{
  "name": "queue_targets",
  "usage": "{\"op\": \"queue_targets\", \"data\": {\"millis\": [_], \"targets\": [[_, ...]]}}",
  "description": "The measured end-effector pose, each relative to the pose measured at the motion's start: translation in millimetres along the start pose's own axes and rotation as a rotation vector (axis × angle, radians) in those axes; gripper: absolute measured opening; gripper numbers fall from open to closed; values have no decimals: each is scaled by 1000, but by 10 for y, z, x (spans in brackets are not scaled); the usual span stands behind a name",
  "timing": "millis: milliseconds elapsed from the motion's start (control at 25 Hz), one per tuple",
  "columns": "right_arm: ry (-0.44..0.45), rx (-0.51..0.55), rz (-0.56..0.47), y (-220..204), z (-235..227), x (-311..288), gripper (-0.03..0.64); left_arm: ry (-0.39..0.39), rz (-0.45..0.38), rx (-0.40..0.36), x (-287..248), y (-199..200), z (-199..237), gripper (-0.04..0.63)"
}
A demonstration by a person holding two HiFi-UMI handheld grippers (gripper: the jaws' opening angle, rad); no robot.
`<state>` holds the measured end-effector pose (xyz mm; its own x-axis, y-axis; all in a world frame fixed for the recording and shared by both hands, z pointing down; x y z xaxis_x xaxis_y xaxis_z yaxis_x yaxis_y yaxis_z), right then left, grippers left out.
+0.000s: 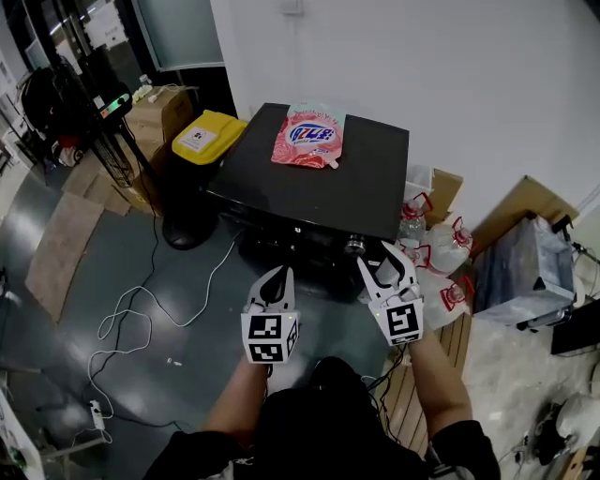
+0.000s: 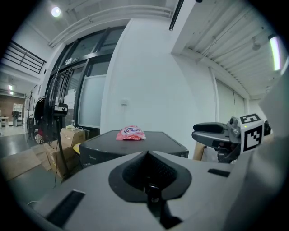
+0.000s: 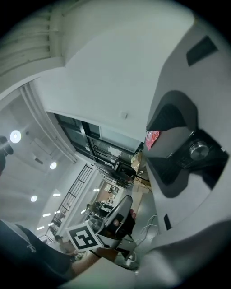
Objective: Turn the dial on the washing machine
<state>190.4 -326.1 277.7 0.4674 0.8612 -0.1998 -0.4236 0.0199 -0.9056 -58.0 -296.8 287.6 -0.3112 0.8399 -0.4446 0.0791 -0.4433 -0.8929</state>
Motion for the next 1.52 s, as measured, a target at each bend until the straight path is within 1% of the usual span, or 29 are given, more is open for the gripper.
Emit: {"op": "queue_targets", "data": {"millis": [160,280,360,440,560,720,800,880,1040,1120,1240,1360,1400,1520], "targets": [[10,144,-49,-498,88,-156,186,-42,-22,44,-358,-571,94,12],[11,237,-63,-861,212,-275,205,-76,-65,33,-640,-996,122,12],[-9,298,-83,-1117,311,-372,238,-100,-97,22,-857,-1322,127,12],[-42,375,-91,-1363,407,-465,258,-120,-117,11,-1067,-1686,123,12],[-112,547,-48,-1614,513,-554,270,-141,-149,-2,-1245,-2167,120,12],[-182,811,10,-1721,634,-631,304,-131,-190,-20,-1197,-2588,173,12],[-197,943,59,-1741,694,-658,306,-123,-194,-19,-1120,-2732,197,12],[-206,1063,107,-1731,727,-697,322,-116,-194,-20,-1046,-2816,213,12],[-220,1243,179,-1629,709,-821,325,-90,-200,-58,-922,-2881,242,12],[-213,1333,204,-1573,707,-898,325,-79,-210,-63,-880,-2900,264,12],[-165,1438,256,-1528,727,-1021,325,-80,-211,-35,-841,-2955,302,12],[-84,1512,323,-1529,742,-1098,325,-109,-200,33,-836,-3008,370,12],[-65,1545,338,-1533,743,-1106,325,-108,-200,45,-827,-3024,392,12],[-45,1625,371,-1547,735,-1133,325,-81,-199,36,-814,-3078,434,12]]}}
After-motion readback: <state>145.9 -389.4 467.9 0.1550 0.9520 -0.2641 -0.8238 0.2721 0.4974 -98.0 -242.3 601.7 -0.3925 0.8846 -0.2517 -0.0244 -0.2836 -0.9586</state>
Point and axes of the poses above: the fingertips, and each gripper's own axes: x backward along the fingers, z to its left, y out of its top, the point moved 10 cm from there along x, backward along the fingers, and after that the axes turned 11 degrees about z, right-handed, at the moved point
